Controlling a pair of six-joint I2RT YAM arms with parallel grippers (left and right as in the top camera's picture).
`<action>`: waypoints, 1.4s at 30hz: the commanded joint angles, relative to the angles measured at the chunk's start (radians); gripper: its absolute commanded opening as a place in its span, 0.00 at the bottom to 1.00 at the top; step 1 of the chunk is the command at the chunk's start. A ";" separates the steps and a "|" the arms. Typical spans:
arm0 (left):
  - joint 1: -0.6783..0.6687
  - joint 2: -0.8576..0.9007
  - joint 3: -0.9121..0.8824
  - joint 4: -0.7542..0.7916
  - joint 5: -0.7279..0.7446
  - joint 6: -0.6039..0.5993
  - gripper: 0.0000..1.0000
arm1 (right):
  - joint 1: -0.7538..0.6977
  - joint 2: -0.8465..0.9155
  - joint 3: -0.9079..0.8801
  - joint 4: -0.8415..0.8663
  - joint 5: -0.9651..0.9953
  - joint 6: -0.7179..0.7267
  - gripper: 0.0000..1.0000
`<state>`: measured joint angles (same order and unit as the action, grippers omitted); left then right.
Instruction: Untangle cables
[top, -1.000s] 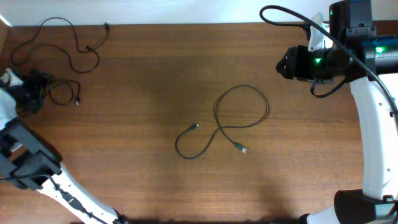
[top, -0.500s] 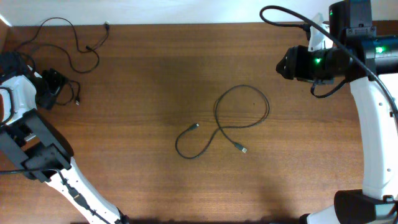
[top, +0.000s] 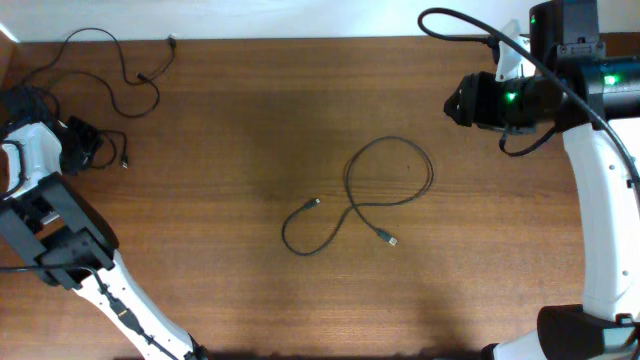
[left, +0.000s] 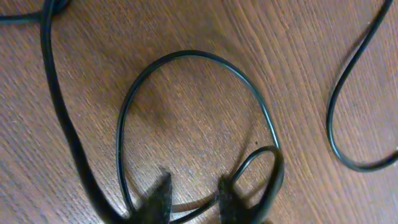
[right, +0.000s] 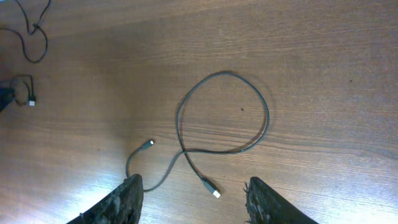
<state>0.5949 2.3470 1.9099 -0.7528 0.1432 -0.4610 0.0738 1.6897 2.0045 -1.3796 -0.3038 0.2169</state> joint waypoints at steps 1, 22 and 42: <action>-0.001 0.010 0.011 -0.021 -0.012 -0.002 0.00 | 0.006 0.002 -0.005 0.003 -0.002 0.001 0.54; -0.036 0.011 -0.020 -0.087 -0.196 0.095 0.00 | 0.006 0.002 -0.005 -0.008 -0.002 0.001 0.54; -0.036 0.011 -0.093 -0.177 -0.191 0.150 0.00 | 0.005 0.002 -0.005 -0.004 -0.002 0.001 0.54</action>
<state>0.5564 2.3398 1.8511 -0.8841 -0.0383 -0.3588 0.0738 1.6897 2.0045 -1.3869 -0.3038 0.2173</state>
